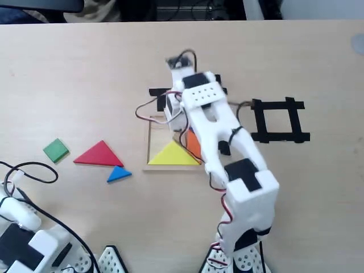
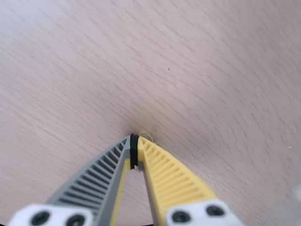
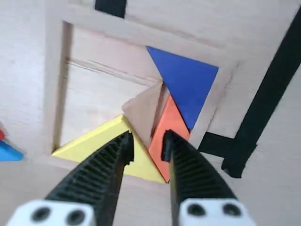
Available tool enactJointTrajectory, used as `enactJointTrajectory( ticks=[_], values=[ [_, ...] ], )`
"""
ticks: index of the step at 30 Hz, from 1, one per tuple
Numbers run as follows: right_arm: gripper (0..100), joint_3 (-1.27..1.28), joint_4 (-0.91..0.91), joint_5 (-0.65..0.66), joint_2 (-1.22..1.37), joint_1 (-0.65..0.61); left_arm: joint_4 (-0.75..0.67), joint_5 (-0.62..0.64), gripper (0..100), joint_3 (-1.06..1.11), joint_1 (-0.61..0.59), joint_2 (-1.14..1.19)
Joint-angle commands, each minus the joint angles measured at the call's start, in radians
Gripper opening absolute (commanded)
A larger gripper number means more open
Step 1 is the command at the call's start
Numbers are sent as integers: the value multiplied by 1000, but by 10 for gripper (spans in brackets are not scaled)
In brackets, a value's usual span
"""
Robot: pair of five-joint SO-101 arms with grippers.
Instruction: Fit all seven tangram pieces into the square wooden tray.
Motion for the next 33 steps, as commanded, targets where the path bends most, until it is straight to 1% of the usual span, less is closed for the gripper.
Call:
enactJointTrajectory(
  ticks=[1,7,13,23,33],
  values=[
    [12,-79,-23,-5,-65,-3,-8,-6,30,-4,12,-26],
    [11,-113,-43,-3,84,-49,-8,-8,30,-4,12,-26],
    [11,-199,-40,-9,217,-52,-8,-8,30,-4,12,-26],
    [11,-323,-40,-9,351,-51,-8,-8,30,-4,12,-26],
    [11,-331,20,-9,395,-38,-8,-8,30,-4,12,-26]
  ],
)
